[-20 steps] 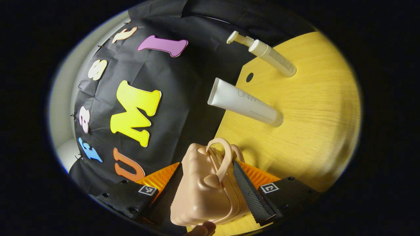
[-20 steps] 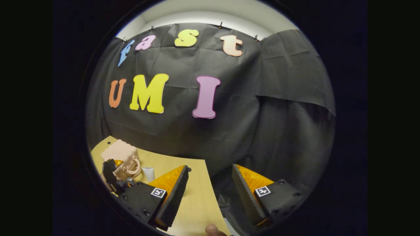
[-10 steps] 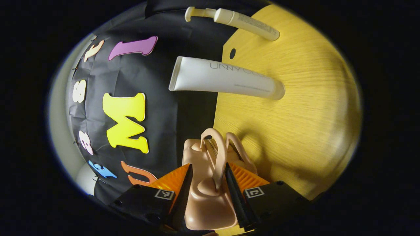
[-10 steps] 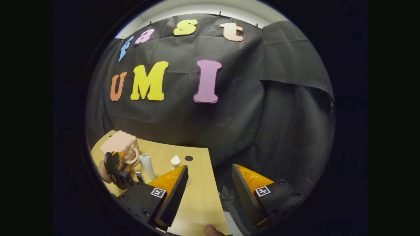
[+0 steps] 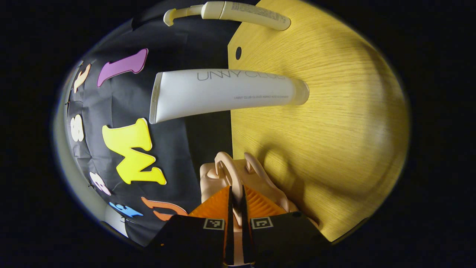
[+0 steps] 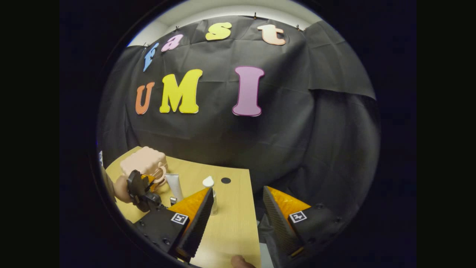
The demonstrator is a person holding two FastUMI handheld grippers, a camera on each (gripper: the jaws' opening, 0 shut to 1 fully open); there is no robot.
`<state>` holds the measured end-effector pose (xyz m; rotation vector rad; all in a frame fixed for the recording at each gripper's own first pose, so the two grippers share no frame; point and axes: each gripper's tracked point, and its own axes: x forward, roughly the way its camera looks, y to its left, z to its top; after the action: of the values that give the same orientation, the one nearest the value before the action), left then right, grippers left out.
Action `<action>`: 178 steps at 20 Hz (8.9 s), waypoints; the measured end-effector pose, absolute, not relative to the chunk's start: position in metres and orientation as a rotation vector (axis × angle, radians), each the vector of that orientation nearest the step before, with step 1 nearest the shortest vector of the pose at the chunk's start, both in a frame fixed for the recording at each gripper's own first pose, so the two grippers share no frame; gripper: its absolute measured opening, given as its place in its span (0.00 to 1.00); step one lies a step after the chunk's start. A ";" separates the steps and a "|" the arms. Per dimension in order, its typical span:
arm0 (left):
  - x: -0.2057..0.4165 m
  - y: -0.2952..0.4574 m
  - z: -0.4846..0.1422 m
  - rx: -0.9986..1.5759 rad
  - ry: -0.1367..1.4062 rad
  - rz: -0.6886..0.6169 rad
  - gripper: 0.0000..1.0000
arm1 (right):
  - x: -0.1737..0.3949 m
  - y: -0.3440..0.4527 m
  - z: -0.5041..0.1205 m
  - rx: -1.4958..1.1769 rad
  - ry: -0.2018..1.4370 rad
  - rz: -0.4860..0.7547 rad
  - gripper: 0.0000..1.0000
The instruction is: First open the suitcase, pack the skin care products into it, and then close the suitcase.
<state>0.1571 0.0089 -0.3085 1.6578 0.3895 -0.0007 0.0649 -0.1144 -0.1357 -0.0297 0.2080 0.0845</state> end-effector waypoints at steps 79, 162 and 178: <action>0.101 0.303 -0.233 0.056 0.467 -0.034 1.00 | 0.031 0.065 -0.151 -0.098 0.351 -0.066 0.80; 0.127 0.202 -0.317 0.038 0.810 -0.063 0.44 | 0.091 0.073 -0.262 -0.017 0.517 0.141 0.45; 0.135 0.203 -0.372 0.007 1.043 -0.041 0.45 | 0.066 0.108 -0.268 -0.026 0.556 0.155 0.47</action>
<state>0.1351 0.2035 -0.3720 0.0074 1.0427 -0.0415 0.0663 0.1085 -0.2681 -0.0265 0.5564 0.1552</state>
